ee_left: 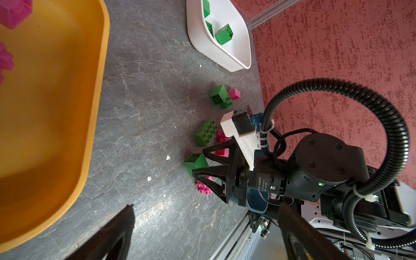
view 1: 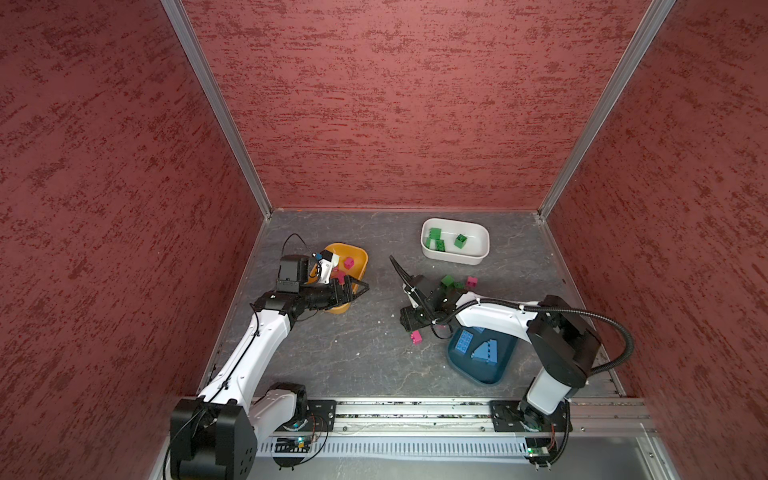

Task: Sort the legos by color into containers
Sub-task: 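Grasp the tall green brick with the right gripper and lift it over the white tub, then open the right gripper to drop the green brick into the tub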

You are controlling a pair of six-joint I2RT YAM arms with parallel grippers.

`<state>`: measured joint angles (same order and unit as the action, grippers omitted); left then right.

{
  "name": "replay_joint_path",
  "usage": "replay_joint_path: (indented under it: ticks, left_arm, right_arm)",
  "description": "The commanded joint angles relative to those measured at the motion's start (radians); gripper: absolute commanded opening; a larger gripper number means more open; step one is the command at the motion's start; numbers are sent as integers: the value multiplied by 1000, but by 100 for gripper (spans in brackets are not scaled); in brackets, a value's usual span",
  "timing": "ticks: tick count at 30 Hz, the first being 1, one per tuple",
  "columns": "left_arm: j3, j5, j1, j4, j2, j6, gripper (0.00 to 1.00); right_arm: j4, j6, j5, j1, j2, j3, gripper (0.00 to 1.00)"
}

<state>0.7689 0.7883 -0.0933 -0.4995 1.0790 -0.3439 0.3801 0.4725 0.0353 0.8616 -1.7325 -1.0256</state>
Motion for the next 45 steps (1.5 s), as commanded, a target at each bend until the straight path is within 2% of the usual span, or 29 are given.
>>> replay_joint_path:
  ticks: [1,4,9,16,23,28,35,40,45]
  left_arm:
    - [-10,23,10,3,-15,12,99]
    - [-8,25,15,-1,-18,12,99]
    - [-4,32,23,-5,-22,14,99]
    - [0,66,28,45,-27,-32,99]
    - [63,66,39,108,27,-66,99]
    - [128,60,52,125,79,-56,99]
    - [197,128,111,137,146,-6,99]
    - [224,150,147,126,174,11,99]
    - [233,148,168,121,181,16,99]
  right_arm:
    - [39,17,-69,18,-24,-36,58]
    - [57,17,-89,28,-43,-48,54]
    - [86,15,-110,33,-50,-72,40]
    - [134,-9,-128,8,35,-119,30]
    - [89,-69,-35,-176,168,-113,27]
    - [102,-158,-3,-351,167,-177,27]
    - [71,-233,40,-541,42,-318,26]
    - [12,-226,52,-602,-103,-416,26]
    - [-20,-233,40,-618,-259,-534,28]
